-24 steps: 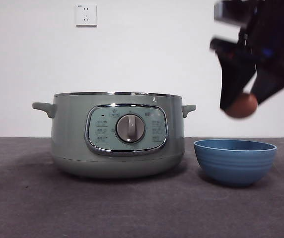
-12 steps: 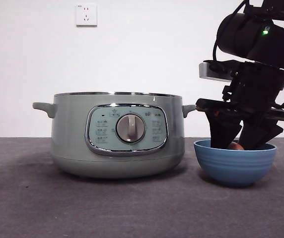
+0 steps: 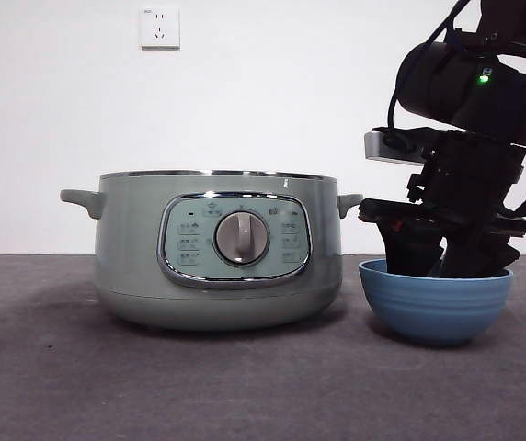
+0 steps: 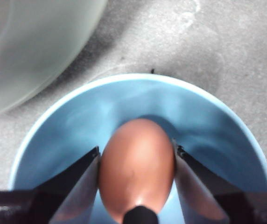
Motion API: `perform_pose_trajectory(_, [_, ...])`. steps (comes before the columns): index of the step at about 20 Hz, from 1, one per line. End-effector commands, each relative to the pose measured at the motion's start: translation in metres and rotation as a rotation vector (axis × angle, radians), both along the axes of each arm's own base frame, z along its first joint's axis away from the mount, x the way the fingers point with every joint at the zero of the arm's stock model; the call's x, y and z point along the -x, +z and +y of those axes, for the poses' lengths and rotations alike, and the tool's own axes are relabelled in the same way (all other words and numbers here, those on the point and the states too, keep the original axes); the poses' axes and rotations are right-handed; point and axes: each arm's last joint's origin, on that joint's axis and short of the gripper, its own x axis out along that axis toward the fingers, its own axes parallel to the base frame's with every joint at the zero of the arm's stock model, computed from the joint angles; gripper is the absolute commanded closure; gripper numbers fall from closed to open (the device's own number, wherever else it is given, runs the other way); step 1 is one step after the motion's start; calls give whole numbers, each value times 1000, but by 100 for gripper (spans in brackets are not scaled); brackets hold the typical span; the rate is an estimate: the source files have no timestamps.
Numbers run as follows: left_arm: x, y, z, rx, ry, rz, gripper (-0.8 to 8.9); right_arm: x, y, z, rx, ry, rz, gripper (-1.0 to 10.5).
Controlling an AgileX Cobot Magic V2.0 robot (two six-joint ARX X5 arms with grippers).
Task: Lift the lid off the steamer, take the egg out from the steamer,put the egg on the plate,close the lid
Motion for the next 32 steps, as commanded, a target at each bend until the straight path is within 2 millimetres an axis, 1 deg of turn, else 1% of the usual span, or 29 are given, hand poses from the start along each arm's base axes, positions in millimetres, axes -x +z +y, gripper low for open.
perform_pose_trajectory(1, [5, 8, 2, 26, -6, -69, 822, 1, -5, 0, 3, 0, 14, 787])
perform_pose_trajectory(2, [5, 8, 2, 26, -6, -69, 822, 1, -5, 0, 3, 0, 14, 719])
perform_pose_trajectory(5, [5, 8, 2, 26, -6, -68, 822, 1, -5, 0, 3, 0, 13, 714])
perform_pose_trajectory(6, [5, 8, 2, 26, -6, -68, 822, 1, -5, 0, 3, 0, 13, 673])
perform_pose_trajectory(7, [5, 8, 2, 27, -6, -68, 822, 1, -5, 0, 3, 1, 13, 578])
perform_pose_trajectory(8, [5, 8, 2, 26, -6, -68, 822, 1, -5, 1, 3, 1, 13, 525])
perform_pose_trajectory(12, [5, 8, 2, 26, -6, -68, 822, 1, -2, 0, 0, 1, 6, 528])
perform_pose_trajectory(14, [5, 8, 2, 27, -6, -68, 822, 4, 11, -1, -19, 1, -36, 528])
perform_pose_trajectory(16, [3, 8, 1, 26, -6, -66, 822, 12, 38, -5, -57, 1, -120, 528])
perform_pose_trajectory(18, [-1, 7, 0, 22, -5, -59, 822, 27, 70, -12, -98, 0, -209, 528])
perform_pose_trajectory(21, [-11, 7, -5, -4, -13, -58, 822, 65, 117, -29, -159, -10, -323, 528])
perform_pose_trajectory(23, [-18, 8, -9, -1, -14, -63, 822, 90, 138, -41, -193, -20, -372, 528])
perform_pose_trajectory(26, [-31, 9, -17, 11, -65, -64, 822, 126, 161, -58, -234, -20, -457, 528])
perform_pose_trajectory(27, [-39, 9, -22, 16, -85, -59, 822, 137, 167, -63, -253, -25, -484, 529])
perform_pose_trajectory(29, [-60, 6, -32, -10, -92, -39, 822, 155, 174, -71, -286, -38, -522, 529])
perform_pose_trajectory(32, [-104, -6, -54, -51, -104, 4, 822, 174, 180, -79, -319, -52, -557, 533])
